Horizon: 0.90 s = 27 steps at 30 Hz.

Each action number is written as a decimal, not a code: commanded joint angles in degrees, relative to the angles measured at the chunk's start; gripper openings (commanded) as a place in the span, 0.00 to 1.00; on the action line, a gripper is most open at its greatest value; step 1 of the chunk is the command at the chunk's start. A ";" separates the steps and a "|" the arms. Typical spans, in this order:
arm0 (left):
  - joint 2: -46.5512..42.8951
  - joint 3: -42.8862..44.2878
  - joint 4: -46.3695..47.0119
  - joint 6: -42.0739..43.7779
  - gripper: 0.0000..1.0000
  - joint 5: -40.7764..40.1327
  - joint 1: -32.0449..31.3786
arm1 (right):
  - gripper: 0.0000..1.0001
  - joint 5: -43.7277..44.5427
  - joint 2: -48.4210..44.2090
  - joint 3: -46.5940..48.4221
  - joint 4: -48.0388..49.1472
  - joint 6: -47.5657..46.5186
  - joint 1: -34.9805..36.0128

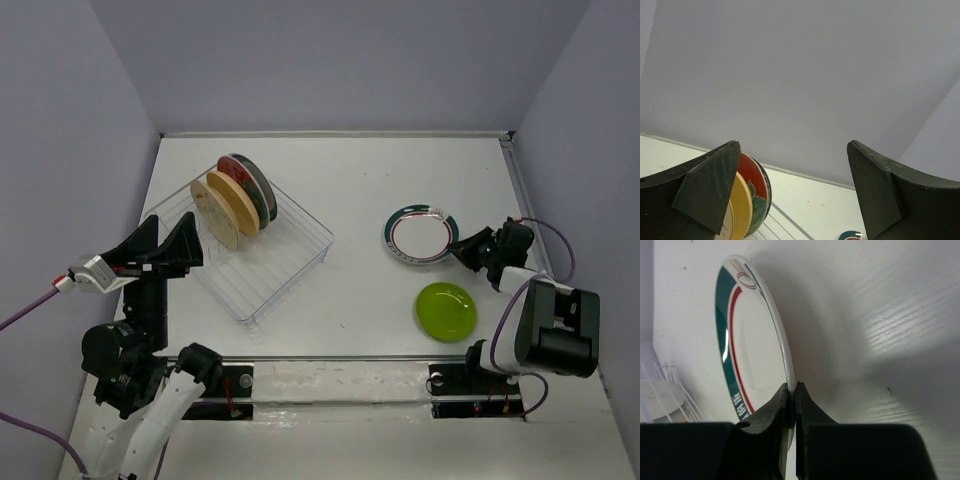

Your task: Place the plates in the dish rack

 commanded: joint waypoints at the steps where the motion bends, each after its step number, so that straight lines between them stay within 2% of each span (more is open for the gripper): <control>1: 2.11 0.24 3.00 0.22 0.99 0.50 0.18 | 0.07 11.46 -11.16 8.78 1.06 -0.46 5.82; 3: 2.20 0.33 3.00 -0.04 0.99 0.76 0.53 | 0.07 18.68 -16.77 13.81 -5.45 -3.55 11.98; 4: 2.37 0.33 3.00 -0.13 0.99 0.85 0.79 | 0.07 26.21 -18.03 16.45 -7.04 -6.96 15.67; 5: 2.55 0.24 3.09 -0.13 0.99 0.94 1.06 | 0.07 30.11 -18.82 19.09 -8.44 -8.47 19.36; 6: 2.63 0.24 3.09 -0.31 0.99 1.03 1.49 | 0.07 33.02 -19.09 24.16 -9.50 -9.53 25.92; 8: 2.99 0.24 3.09 -0.22 0.99 1.20 1.67 | 0.07 39.42 -17.87 28.93 -11.70 -12.59 31.93; 9: 2.99 0.24 3.18 -0.31 0.99 1.20 2.02 | 0.07 41.81 -16.99 33.31 -12.32 -13.75 37.88; 13: 3.16 0.24 3.18 -0.57 0.99 0.59 2.90 | 0.07 54.55 -8.41 44.66 -12.68 -22.17 52.50; 16: 3.08 0.16 3.53 -1.19 0.99 1.20 3.69 | 0.07 59.66 -1.98 54.22 -13.03 -27.01 62.06; 19: 2.72 0.24 3.36 -1.27 0.99 0.77 3.87 | 0.07 63.53 9.34 63.71 -13.73 -30.35 68.93; 20: 2.64 0.24 3.35 -1.19 0.99 0.59 3.78 | 0.07 64.07 9.38 65.94 -13.73 -31.24 70.44; 23: 1.58 0.16 3.35 -1.01 0.99 -0.99 3.78 | 0.07 66.44 18.58 74.09 -14.43 -33.97 75.53; 27: 0.44 0.24 3.09 -0.66 0.99 -1.96 3.70 | 0.07 67.94 23.96 81.68 -16.46 -35.90 80.12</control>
